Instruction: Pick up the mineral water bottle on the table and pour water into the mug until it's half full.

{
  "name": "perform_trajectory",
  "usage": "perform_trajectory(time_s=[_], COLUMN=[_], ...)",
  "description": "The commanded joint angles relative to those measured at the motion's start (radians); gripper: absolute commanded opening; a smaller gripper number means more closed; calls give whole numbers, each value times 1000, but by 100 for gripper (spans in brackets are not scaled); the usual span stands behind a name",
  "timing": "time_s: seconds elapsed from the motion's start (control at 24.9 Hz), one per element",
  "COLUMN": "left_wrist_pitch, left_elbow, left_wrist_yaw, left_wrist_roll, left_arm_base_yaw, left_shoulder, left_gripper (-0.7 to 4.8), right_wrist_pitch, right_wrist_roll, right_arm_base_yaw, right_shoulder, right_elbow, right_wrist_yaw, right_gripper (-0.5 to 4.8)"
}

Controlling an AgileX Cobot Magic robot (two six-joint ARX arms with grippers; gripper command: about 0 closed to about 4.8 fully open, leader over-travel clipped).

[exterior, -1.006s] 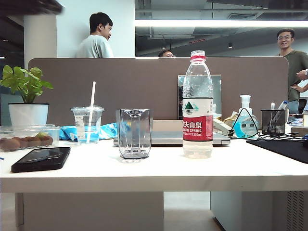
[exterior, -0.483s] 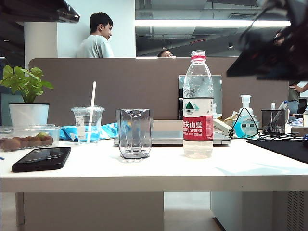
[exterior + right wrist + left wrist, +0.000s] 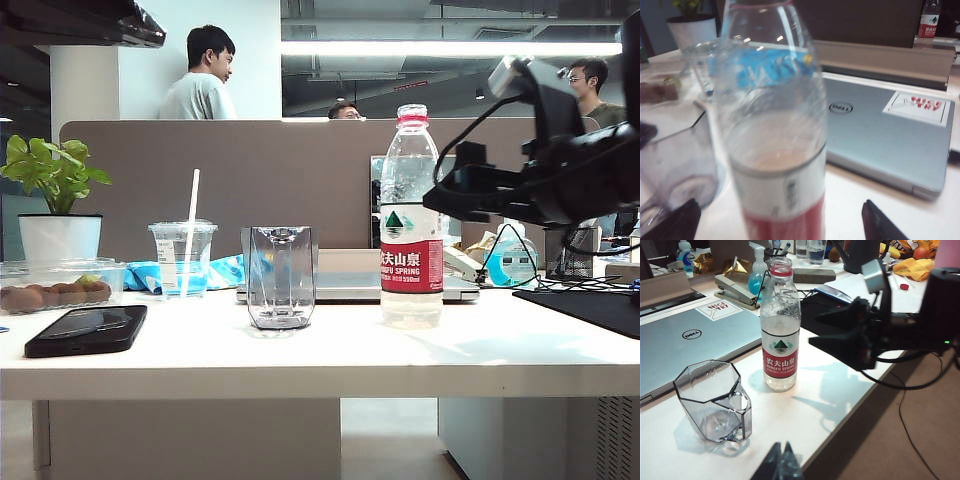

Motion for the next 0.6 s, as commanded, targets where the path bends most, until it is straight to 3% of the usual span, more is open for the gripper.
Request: perform_trajectory(time_s=[0.04, 0.6], left_wrist_pitch=[12, 10], left_elbow=[3, 3], left_wrist_yaw=[2, 2], left_wrist_roll=[0, 0], left_arm_base_yaw=[0, 0], left_shoulder=[-1, -1], left_gripper=[-4, -4], right_wrist_pitch=[26, 31], right_wrist_roll=[7, 29], right_arm_base_yaw=[1, 76], right_shoulder=[58, 296], right_elbow=[59, 282], right_wrist_yaw=[-23, -36], right_gripper=[442, 439])
